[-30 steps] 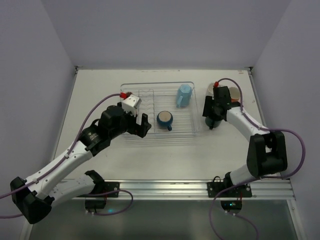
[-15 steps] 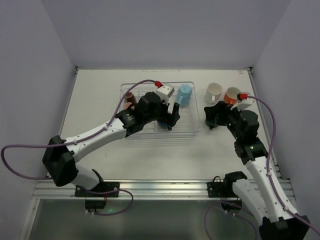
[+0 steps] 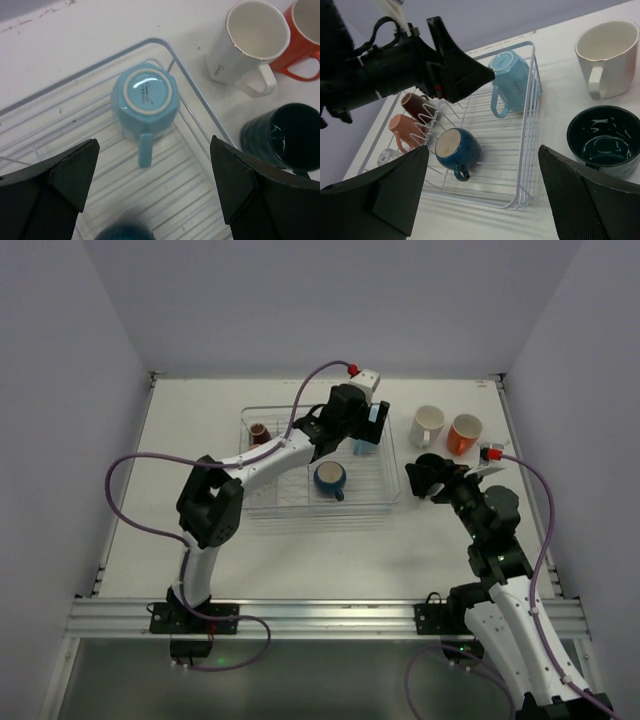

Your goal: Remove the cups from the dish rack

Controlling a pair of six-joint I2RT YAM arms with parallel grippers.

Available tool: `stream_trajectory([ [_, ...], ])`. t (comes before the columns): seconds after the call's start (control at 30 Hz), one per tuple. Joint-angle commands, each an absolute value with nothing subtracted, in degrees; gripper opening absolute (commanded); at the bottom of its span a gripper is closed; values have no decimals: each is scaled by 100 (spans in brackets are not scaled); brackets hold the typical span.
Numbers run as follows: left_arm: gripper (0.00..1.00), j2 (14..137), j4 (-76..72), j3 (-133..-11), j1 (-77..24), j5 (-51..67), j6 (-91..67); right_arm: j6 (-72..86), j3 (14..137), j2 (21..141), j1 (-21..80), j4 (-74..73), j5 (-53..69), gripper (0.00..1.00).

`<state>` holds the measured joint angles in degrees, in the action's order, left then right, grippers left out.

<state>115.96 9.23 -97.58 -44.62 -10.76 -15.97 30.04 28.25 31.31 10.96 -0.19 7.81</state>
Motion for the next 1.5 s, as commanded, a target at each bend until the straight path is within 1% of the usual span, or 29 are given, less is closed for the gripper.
stream_trajectory([
  [0.0,100,12153,677,-10474,-4289,-1169,-1302,3120,2795,3076,1116,431,897,93],
  [0.1,100,12619,712,-10984,-4271,-731,-1099,3103,2821,3181,1107,440,1002,93],
  [0.17,100,12796,800,-11266,-4271,-642,-950,3094,2839,3260,1116,431,1133,92],
  [0.57,100,13394,624,-11592,-4096,-589,-888,3067,2839,3340,1108,483,1248,91],
  [0.7,100,13727,694,-11996,-4087,-598,-774,3067,2839,3357,1107,501,1292,90],
  [0.8,93,13816,677,-12085,-4087,-633,-738,3041,2848,3358,1116,492,1292,90],
  [0.9,81,13755,598,-11901,-4087,-668,-721,3041,2848,3366,1116,492,1283,90],
  [0.93,72,13703,476,-11813,-4087,-685,-738,3041,2848,3366,1108,492,1292,90],
  [1.0,60,13528,361,-11532,-4087,-677,-747,3041,2848,3375,1107,501,1283,90],
  [1.03,50,13457,299,-11479,-4087,-668,-764,3050,2848,3384,1107,501,1283,90],
  [1.07,45,13386,273,-11357,-4087,-651,-773,3050,2848,3410,1116,501,1283,90],
  [1.1,37,13194,229,-11295,-4096,-642,-800,3050,2848,3410,1108,518,1292,90],
  [1.17,31,12939,167,-11041,-4096,-659,-835,3093,2856,3436,1107,536,1318,90],
  [1.2,29,12616,106,-10917,-4096,-703,-905,3111,2865,3437,1107,545,1362,90],
  [1.23,26,12430,-147,-10786,-4096,-729,-949,3129,2883,3454,1107,545,1388,90],
  [1.4,20,11402,-641,-9985,-4087,-633,-1212,3453,2909,3401,1116,615,1669,90],
  [1.47,19,11242,-685,-9853,-4069,-502,-1300,3690,2813,3384,1116,746,1819,90],
])
